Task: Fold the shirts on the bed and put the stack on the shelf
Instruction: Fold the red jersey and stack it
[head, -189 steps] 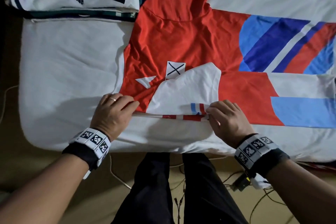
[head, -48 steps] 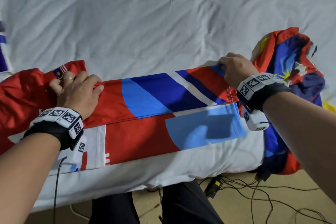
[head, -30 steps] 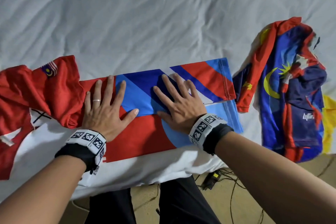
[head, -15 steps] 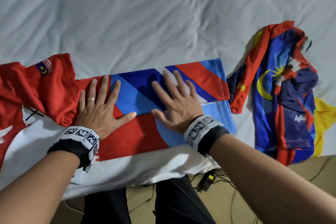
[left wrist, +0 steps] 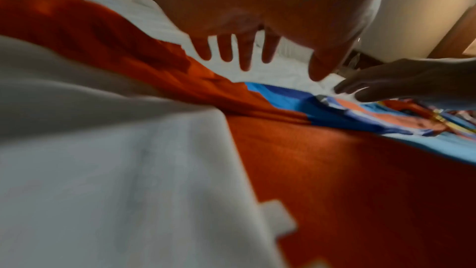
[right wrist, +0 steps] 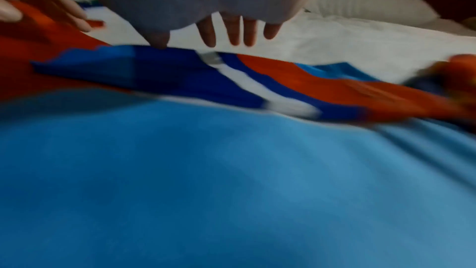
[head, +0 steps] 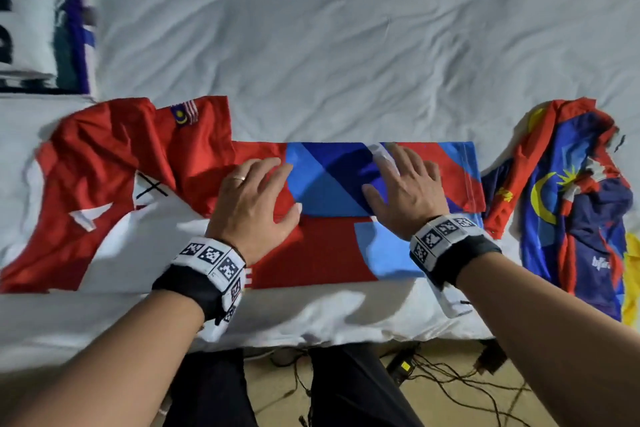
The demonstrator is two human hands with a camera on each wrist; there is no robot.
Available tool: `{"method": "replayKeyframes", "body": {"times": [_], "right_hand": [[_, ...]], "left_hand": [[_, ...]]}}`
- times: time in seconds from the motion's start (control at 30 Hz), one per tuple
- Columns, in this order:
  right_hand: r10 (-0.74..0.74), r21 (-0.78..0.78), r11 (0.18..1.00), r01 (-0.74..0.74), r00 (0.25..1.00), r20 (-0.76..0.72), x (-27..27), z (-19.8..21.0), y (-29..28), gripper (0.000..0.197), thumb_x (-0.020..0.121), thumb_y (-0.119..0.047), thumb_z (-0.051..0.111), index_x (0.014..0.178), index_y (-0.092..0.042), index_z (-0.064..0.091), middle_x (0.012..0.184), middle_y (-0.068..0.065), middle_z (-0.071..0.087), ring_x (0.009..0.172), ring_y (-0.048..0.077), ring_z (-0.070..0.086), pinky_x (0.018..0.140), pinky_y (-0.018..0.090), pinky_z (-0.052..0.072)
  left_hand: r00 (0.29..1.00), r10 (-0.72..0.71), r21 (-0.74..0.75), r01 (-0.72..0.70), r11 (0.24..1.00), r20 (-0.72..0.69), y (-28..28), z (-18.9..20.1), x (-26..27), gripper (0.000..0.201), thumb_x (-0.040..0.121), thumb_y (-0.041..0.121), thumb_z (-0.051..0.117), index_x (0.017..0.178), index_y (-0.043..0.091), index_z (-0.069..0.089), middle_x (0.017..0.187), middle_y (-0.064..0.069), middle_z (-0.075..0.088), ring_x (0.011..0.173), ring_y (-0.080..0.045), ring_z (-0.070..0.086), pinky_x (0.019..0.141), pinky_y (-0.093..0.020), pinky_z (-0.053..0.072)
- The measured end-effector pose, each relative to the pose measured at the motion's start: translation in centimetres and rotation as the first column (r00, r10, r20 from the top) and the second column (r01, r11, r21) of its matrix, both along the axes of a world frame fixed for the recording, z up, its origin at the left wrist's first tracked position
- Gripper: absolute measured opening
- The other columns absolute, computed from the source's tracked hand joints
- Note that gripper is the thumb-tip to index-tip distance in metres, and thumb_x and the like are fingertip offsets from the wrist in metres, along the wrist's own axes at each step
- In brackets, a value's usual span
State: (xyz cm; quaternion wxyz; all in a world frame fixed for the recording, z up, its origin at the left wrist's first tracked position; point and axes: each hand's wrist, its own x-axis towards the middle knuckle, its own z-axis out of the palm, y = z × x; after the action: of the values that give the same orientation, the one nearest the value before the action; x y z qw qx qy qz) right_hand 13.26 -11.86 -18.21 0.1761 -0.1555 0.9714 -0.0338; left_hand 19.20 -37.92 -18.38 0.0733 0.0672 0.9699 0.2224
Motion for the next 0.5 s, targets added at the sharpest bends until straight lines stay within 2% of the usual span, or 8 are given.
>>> {"method": "replayKeyframes", "body": {"times": [0.03, 0.1, 0.2, 0.3, 0.4, 0.5], "right_hand": [[0.034, -0.053, 0.998, -0.036, 0.999, -0.032, -0.4, 0.1, -3.0, 0.056, 0.086, -0.048, 0.043, 0.126, -0.012, 0.060, 0.134, 0.013, 0.057, 0.118, 0.036, 0.054, 0.093, 0.049, 0.040], [0.056, -0.093, 0.994, -0.061, 0.997, -0.053, -1.1, 0.5, -9.5, 0.045, 0.088, -0.044, 0.046, 0.110, -0.011, 0.066, 0.115, 0.011, 0.064, 0.104, 0.035, 0.058, 0.089, 0.045, 0.039], [0.051, -0.003, 0.999, -0.051, 0.996, -0.074, -2.1, 1.2, -18.4, 0.047, 0.095, -0.049, 0.039, 0.099, -0.012, 0.067, 0.104, 0.010, 0.066, 0.104, 0.033, 0.055, 0.093, 0.045, 0.031], [-0.023, 0.092, 0.995, 0.030, 0.997, -0.076, -3.4, 0.8, -24.4, 0.054, 0.094, -0.056, 0.037, 0.103, -0.011, 0.066, 0.108, 0.011, 0.066, 0.109, 0.032, 0.053, 0.095, 0.047, 0.030], [-0.176, 0.171, 0.970, 0.174, 0.984, -0.003, -4.1, -0.3, -28.3, 0.061, 0.089, -0.061, 0.046, 0.120, -0.010, 0.059, 0.122, 0.014, 0.059, 0.118, 0.034, 0.050, 0.102, 0.050, 0.029], [-0.301, 0.136, 0.948, 0.287, 0.949, 0.096, -4.6, -1.0, -29.9, 0.051, 0.090, -0.045, 0.052, 0.129, -0.013, 0.050, 0.130, 0.013, 0.052, 0.124, 0.036, 0.046, 0.105, 0.052, 0.028]], "left_hand": [[0.996, 0.028, 0.037, -0.025, 0.999, -0.080, -1.3, 0.8, 0.8, 0.056, 0.083, 0.041, 0.060, 0.128, 0.009, 0.062, 0.128, -0.012, 0.061, 0.115, -0.037, 0.057, 0.098, -0.051, 0.046], [0.986, 0.101, 0.055, -0.095, 0.994, -0.131, -5.1, 1.7, 2.5, 0.049, 0.084, 0.036, 0.062, 0.124, 0.008, 0.064, 0.125, -0.010, 0.062, 0.111, -0.036, 0.059, 0.095, -0.050, 0.046], [0.980, 0.186, -0.015, -0.188, 0.982, -0.066, -13.3, 1.3, 6.0, 0.055, 0.088, 0.044, 0.054, 0.129, 0.008, 0.061, 0.133, -0.012, 0.058, 0.117, -0.038, 0.056, 0.101, -0.048, 0.043], [0.980, 0.198, -0.161, -0.193, 0.968, 0.013, -20.4, 0.5, 9.4, 0.064, 0.094, 0.055, 0.044, 0.139, 0.010, 0.055, 0.146, -0.014, 0.050, 0.127, -0.041, 0.050, 0.103, -0.053, 0.041], [0.986, 0.136, -0.262, -0.106, 0.959, 0.096, -25.7, -0.6, 12.2, 0.072, 0.092, 0.057, 0.041, 0.147, 0.012, 0.046, 0.156, -0.016, 0.039, 0.134, -0.041, 0.045, 0.101, -0.054, 0.037], [0.977, 0.072, -0.299, -0.009, 0.954, 0.200, -28.1, -2.4, 13.8, 0.081, 0.091, 0.064, 0.037, 0.152, 0.010, 0.039, 0.160, -0.019, 0.031, 0.138, -0.042, 0.042, 0.103, -0.056, 0.036]]}}
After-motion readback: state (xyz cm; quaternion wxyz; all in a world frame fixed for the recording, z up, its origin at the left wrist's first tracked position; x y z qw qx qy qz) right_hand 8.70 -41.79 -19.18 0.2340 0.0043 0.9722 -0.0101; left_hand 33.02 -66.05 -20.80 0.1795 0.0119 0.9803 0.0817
